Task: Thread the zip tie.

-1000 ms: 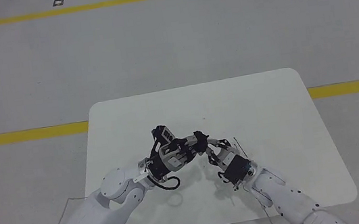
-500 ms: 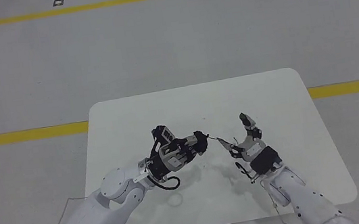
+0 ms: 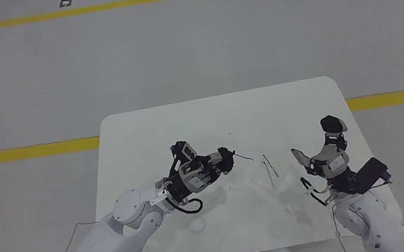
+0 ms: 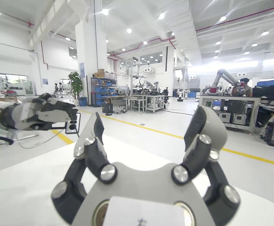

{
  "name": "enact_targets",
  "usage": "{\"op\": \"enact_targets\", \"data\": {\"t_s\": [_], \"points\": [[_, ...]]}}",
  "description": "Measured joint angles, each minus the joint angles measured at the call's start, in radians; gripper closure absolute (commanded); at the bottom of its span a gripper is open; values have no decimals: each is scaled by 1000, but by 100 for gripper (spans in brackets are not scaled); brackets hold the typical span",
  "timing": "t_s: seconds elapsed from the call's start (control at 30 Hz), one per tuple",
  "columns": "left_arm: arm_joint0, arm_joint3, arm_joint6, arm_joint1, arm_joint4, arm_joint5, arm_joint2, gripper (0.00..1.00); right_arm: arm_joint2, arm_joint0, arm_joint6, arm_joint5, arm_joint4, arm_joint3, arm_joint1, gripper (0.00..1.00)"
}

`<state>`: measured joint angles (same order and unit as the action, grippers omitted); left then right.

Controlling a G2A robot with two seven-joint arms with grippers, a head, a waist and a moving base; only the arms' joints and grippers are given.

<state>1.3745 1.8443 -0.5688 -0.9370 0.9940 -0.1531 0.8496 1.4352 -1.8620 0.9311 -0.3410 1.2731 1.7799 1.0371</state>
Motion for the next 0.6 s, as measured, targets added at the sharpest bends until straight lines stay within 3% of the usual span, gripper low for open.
{"op": "enact_targets", "data": {"t_s": [0.27,0.6], "points": [[0,0,0,0,0,0,0,100,-22,-19,26,1,-52,50,-27,0],[1,13,0,-4,5,-9,0,100,-22,-18,25,1,-51,49,-27,0]]}}
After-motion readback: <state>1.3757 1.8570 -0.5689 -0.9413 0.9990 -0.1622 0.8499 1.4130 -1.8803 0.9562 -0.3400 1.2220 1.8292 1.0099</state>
